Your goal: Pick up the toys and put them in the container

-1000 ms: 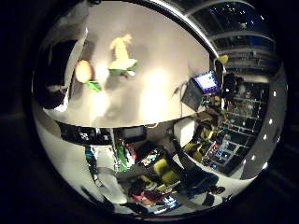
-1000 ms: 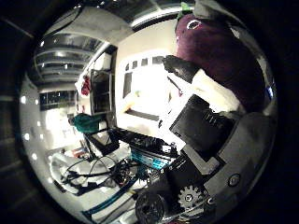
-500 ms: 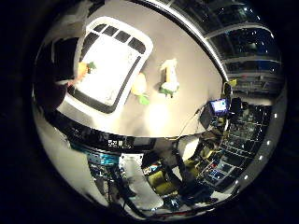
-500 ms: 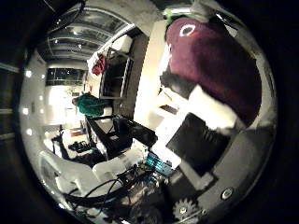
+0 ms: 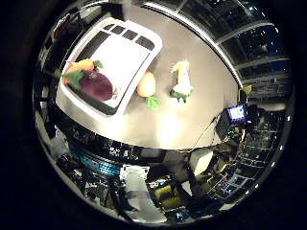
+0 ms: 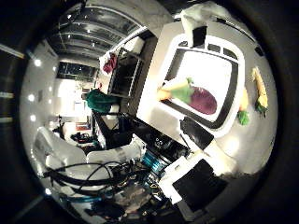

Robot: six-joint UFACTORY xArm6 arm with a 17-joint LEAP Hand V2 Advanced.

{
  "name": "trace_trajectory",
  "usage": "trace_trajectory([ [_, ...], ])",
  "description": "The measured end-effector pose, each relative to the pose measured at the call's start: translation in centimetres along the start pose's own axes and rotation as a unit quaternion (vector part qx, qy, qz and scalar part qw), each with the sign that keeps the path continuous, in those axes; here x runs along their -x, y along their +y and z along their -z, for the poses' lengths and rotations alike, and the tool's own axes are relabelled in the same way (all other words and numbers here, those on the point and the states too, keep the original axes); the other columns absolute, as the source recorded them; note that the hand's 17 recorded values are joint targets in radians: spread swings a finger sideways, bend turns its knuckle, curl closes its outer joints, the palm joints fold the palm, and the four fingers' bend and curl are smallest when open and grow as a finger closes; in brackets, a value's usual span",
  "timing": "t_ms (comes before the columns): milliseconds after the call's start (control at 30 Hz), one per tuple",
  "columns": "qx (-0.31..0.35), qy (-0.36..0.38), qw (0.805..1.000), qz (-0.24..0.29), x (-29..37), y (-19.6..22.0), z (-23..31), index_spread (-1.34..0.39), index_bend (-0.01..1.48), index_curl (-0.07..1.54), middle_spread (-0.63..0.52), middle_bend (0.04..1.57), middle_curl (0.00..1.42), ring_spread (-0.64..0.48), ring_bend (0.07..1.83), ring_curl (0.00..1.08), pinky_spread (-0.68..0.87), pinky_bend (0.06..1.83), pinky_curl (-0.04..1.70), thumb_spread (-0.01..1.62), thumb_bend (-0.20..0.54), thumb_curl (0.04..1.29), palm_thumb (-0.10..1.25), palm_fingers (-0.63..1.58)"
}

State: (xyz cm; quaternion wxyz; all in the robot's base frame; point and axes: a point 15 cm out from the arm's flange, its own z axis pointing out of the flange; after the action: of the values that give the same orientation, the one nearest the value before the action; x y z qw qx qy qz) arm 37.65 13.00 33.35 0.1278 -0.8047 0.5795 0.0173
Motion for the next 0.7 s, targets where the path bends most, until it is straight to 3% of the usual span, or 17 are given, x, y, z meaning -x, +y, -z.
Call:
trace_trajectory([
  [333, -0.035, 0.027, 0.998, -0.052, -7.0, 1.9, 4.5, -0.52, 0.39, 0.39, -0.03, 0.19, 0.32, 0.17, 0.28, 0.24, 0.54, 0.34, 0.46, 1.07, -0.019, 0.46, 0.86, 0.29],
  [700, -0.032, 0.054, 0.989, -0.133, -15.3, 5.7, 6.4, -0.48, 0.29, 0.38, -0.03, 0.19, 0.31, 0.16, 0.21, 0.22, 0.52, 0.26, 0.37, 1.07, -0.022, 0.46, 0.84, 0.36],
])
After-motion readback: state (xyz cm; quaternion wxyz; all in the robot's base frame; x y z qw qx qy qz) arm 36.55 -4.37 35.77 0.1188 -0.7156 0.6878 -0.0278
